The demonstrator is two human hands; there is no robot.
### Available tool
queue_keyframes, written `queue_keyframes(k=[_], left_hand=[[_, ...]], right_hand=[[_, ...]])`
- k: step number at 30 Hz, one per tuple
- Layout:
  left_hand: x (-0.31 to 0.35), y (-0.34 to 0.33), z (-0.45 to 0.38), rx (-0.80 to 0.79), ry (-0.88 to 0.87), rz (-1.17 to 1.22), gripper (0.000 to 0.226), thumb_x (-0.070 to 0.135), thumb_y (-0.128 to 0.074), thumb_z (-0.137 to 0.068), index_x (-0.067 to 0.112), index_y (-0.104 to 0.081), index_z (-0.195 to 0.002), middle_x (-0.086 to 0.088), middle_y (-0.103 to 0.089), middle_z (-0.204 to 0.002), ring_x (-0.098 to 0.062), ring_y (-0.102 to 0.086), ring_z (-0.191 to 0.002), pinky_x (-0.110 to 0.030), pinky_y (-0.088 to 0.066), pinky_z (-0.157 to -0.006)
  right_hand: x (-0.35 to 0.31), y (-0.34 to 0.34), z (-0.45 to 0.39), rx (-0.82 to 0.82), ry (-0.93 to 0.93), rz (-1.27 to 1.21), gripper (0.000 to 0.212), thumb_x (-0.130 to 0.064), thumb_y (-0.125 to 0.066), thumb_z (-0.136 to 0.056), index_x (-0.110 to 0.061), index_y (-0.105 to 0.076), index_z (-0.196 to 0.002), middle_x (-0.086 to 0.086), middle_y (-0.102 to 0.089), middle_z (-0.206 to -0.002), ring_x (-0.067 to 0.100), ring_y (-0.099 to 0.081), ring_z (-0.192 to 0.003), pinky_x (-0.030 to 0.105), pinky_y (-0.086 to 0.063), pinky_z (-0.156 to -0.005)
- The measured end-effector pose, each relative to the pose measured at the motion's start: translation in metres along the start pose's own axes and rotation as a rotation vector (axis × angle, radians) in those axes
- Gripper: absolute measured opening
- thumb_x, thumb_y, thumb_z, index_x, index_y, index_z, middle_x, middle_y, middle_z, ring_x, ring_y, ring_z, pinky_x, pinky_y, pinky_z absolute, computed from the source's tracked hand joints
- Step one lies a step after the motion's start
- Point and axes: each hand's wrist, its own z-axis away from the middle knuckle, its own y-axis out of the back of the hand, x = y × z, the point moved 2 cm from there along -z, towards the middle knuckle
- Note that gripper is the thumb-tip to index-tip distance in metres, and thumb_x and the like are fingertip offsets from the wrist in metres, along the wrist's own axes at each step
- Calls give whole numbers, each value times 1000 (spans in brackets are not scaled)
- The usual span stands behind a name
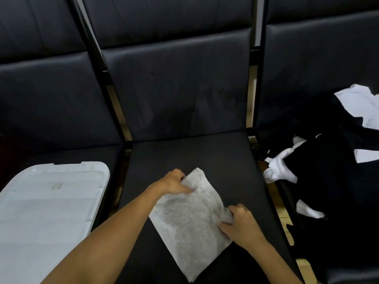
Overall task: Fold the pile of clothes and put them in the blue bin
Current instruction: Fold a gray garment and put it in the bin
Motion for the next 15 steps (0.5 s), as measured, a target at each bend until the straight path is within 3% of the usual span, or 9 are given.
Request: queue_keyframes(k=[2, 5, 7, 9, 10, 13, 15], left_hand=[[4, 6, 13, -19, -77, 40, 39, 33, -76, -82, 22, -62, -116, 3, -62, -115, -13, -62, -103, -32, -55, -88], [0, 25, 46, 7, -202, 148, 39, 27, -78, -83, 22, -63, -118, 10, -65, -114, -8, -63, -107, -32, -55, -92], [-8, 43, 73, 45, -246, 135, 29, 24, -81, -80, 23, -69, -107, 9, -72, -104, -6, -68, -99, -34, -57, -92], [-23, 61, 109, 141, -253, 62, 20, 24, -83, -77, 20, -72, -93, 7, -73, -92, -5, -69, -88, -32, -58, -84], [-34, 70, 131, 209, -238, 50, 17, 24, -84, -76, 19, -72, -87, 7, -72, -85, -3, -68, -82, -28, -57, -78], [-73, 82, 206, 414, -205, 125, 22, 19, -84, -76, 21, -63, -72, 14, -60, -65, 7, -61, -62, -14, -44, -60], [-111, 78, 262, 513, -162, 227, 15, 16, -81, -80, 21, -67, -81, 16, -63, -72, 4, -62, -66, -13, -44, -61]], right_hand=[[-3, 5, 4, -18, 51, -98, 18, -23, -70, -80, -25, -54, -74, -6, -57, -91, 14, -57, -86, 25, -51, -71], [-14, 20, 15, -109, 87, -298, 19, -14, -71, -79, -14, -55, -69, -8, -59, -68, 5, -55, -62, 25, -46, -56], [-28, 37, 23, -148, 164, -308, 21, -14, -76, -78, -12, -55, -77, -7, -60, -74, 0, -55, -62, 19, -45, -55], [-54, 55, 32, -144, 230, -287, 23, -19, -79, -77, -19, -61, -91, -8, -65, -88, 1, -63, -75, 17, -47, -58], [-72, 61, 38, -148, 266, -251, 21, -22, -80, -77, -23, -62, -88, -10, -66, -86, 2, -63, -75, 17, -46, -59], [-134, 70, 57, -132, 433, -41, 36, -30, -79, -76, -23, -51, -55, -11, -48, -55, 3, -43, -52, 27, -34, -51], [-180, 61, 78, -146, 569, 47, 29, -28, -77, -78, -22, -59, -57, -5, -54, -53, 0, -44, -50, 29, -37, -51]])
